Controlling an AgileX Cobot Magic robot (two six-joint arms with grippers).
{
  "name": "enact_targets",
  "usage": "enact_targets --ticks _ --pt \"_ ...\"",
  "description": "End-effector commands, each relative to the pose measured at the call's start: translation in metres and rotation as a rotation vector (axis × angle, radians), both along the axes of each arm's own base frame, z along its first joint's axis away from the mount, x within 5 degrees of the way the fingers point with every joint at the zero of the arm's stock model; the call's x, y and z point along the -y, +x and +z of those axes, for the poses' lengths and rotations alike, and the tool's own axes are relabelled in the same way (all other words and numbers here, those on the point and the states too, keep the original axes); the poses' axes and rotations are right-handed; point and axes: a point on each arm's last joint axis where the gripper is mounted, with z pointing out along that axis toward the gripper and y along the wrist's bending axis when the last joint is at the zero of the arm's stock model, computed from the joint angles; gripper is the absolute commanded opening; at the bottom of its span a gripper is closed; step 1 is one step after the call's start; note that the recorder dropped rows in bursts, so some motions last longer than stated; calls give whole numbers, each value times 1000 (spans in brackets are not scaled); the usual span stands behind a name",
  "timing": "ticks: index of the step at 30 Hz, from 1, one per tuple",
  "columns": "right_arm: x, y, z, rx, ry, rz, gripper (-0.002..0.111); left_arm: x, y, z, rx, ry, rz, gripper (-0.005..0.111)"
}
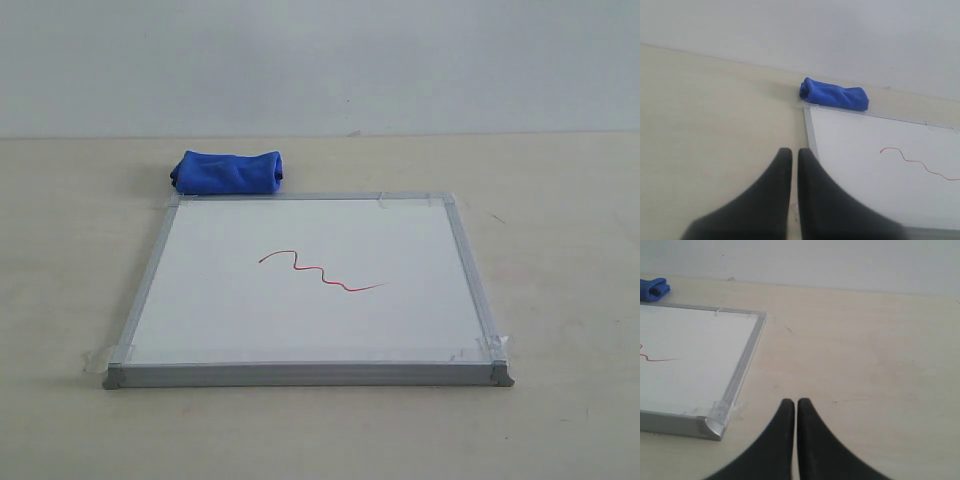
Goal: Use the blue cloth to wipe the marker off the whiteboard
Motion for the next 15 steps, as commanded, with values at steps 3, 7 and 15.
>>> enact_targets --ticks 3,7,15 --pt "-5 0 1 16 29 49 0 0 0 -1 0 2 3 4" --pt "-6 0 1 14 21 68 0 0 0 -1 0 2 3 4" --pt "-8 0 1 14 1 90 0 0 0 -1 0 2 3 4"
